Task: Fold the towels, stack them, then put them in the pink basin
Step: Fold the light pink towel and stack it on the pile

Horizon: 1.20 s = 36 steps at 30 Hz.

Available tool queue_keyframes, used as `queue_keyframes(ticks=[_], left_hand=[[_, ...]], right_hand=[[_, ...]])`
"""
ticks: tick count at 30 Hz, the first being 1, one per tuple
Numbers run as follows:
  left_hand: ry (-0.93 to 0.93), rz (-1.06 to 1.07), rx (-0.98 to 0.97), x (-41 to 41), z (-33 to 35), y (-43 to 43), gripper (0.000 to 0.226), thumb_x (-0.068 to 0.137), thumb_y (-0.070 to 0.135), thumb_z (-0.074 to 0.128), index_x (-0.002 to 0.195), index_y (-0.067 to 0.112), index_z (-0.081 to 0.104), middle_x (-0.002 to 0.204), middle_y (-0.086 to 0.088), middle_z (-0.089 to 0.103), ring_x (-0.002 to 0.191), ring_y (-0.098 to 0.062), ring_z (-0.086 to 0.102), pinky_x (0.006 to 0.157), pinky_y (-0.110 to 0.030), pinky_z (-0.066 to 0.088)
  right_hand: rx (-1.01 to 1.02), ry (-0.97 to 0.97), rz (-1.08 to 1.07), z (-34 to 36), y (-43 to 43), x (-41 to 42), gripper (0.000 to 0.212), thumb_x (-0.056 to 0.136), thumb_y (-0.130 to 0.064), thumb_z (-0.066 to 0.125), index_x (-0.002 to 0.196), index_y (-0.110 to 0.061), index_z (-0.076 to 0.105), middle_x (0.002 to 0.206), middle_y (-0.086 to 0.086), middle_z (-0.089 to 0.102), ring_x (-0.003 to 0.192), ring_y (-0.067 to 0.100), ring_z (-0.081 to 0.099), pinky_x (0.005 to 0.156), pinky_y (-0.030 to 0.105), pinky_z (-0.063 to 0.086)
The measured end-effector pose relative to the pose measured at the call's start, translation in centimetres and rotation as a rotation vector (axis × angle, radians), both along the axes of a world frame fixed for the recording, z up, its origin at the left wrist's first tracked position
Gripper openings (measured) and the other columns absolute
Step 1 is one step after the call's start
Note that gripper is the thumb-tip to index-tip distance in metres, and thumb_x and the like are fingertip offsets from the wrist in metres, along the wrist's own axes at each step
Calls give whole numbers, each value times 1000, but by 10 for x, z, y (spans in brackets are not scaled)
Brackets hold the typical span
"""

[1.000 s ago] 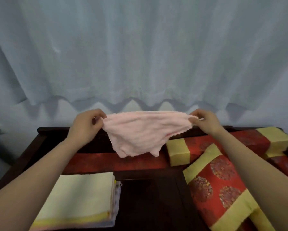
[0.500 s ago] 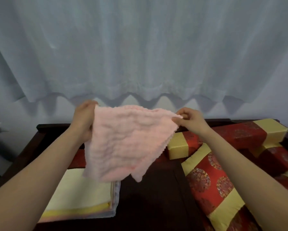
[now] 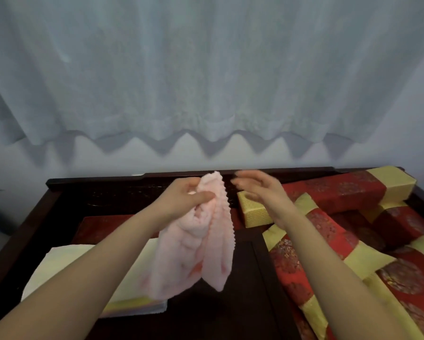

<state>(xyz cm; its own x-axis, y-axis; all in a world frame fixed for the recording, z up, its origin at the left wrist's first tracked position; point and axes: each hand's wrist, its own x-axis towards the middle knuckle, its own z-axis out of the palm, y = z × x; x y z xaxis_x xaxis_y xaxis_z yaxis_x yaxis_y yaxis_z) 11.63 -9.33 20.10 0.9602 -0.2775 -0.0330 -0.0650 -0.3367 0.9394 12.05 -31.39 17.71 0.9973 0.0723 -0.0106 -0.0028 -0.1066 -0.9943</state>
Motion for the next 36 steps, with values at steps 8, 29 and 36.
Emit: queue_keyframes(ticks=[8, 29, 36], left_hand=[[178, 202, -405, 6, 38, 21, 18, 83, 17, 68, 98, 7, 66, 103, -23, 64, 91, -28, 59, 91, -40, 48], [-53, 305, 34, 8, -12, 46, 12, 80, 19, 72, 89, 12, 71, 93, -17, 73, 76, -18, 62, 81, -41, 53], [-162, 229, 165, 6, -32, 39, 24, 73, 31, 76, 71, 11, 63, 60, 5, 57, 58, -8, 50, 62, -28, 43]], right_hand=[[422, 650, 179, -143, 4, -58, 52, 71, -13, 69, 122, -21, 61, 124, 5, 64, 120, 24, 55, 102, 61, 37], [-343, 641, -328, -148, -26, -31, 3, 87, -9, 59, 88, -7, 57, 59, 3, 45, 46, 12, 39, 38, 17, 28], [-572, 391, 54, -79, -40, -20, 45, 70, -24, 82, 106, -19, 56, 85, 1, 56, 71, 12, 52, 64, 28, 46]])
